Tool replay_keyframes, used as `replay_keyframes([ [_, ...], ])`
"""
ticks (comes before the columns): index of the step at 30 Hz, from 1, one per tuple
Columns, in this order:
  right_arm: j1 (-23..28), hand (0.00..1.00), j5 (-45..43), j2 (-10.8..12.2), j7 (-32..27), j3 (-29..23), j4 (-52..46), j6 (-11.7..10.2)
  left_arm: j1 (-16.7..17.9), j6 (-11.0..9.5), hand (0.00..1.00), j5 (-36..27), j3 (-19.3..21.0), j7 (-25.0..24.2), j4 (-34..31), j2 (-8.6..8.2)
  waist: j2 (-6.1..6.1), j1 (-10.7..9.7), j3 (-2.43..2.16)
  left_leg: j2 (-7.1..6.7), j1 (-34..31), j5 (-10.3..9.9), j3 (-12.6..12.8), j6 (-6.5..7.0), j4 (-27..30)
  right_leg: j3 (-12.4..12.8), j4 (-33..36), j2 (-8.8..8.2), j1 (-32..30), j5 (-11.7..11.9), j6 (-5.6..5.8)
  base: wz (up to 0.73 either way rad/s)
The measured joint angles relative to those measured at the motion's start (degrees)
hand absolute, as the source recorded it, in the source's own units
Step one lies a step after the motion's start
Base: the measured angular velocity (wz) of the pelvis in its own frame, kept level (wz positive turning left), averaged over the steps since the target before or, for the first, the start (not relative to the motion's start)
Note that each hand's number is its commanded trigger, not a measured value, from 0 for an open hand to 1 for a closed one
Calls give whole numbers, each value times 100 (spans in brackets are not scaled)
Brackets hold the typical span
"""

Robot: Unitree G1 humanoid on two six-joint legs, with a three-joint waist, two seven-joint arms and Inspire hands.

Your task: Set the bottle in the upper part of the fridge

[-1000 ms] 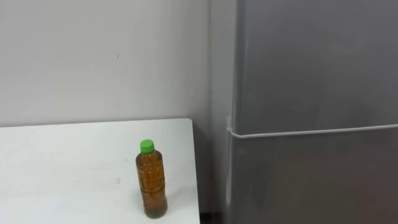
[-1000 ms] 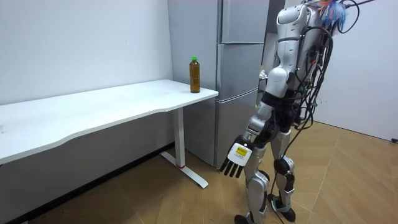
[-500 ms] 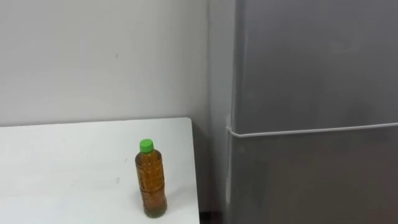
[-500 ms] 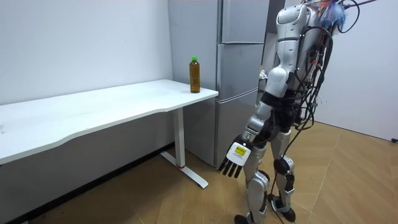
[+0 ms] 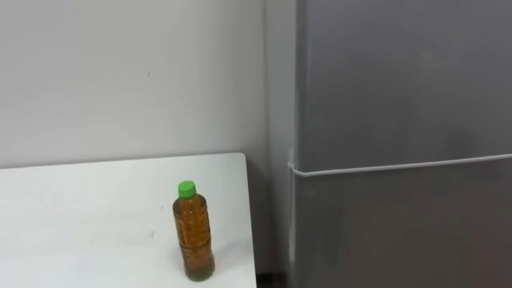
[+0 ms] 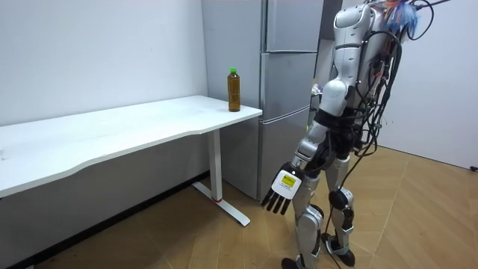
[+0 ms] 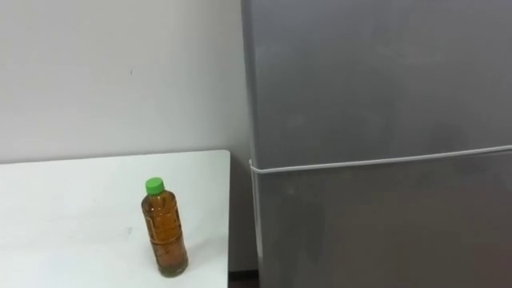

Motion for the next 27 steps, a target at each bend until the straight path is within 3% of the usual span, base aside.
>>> replay_keyframes([
  [6, -19, 0, 2, -4, 6, -5, 36, 2, -20, 10, 0, 15, 32, 306, -19, 16, 2, 0, 5, 0, 5, -1, 3, 0, 16, -15, 0, -1, 6, 0, 0, 0],
  [8, -26, 0, -14, -7, 11, -51, 29, 5, -67, 59, 0, -2, 222, 380, -101, 31, 50, -4, 3, 3, -1, -5, -6, 5, 36, -33, 2, -2, 16, 1, -1, 0],
  [9, -25, 0, -42, -17, 29, -107, 24, 4, -70, 58, 0, -19, 371, 441, -258, 55, 38, 0, 40, 3, 0, -6, -9, 7, 41, -37, 2, -2, 29, 1, -1, 0],
  [13, -64, 0, -329, -134, 111, -130, -31, 2, -100, 35, 0, -26, 573, 622, -1090, 180, 150, 3, 52, -1, -43, -27, -4, 24, 87, -12, 4, -12, 5, 0, -1, 0],
  [15, -90, 0, -411, -168, 120, -131, -37, -1, -190, -9, 0, -26, 656, 673, -1321, 187, 146, 12, 67, -14, -13, -26, 8, 28, 89, -1, 3, -25, 25, 0, 0, -2],
  [20, -117, 0, -419, -171, 185, -350, -22, -33, -527, -68, 0, -38, 1023, 905, -1502, 191, 218, -1, 23, -15, 11, -26, 24, 28, 87, 9, 0, -26, 13, -2, 3, -1],
  [27, -109, 0, -418, -156, 193, -557, -32, -4, -531, -127, 0, -265, 1174, 1420, -2280, 183, 214, 20, -13, -10, 10, -27, 24, 27, 91, 32, -1, -20, 12, -2, 4, 0],
])
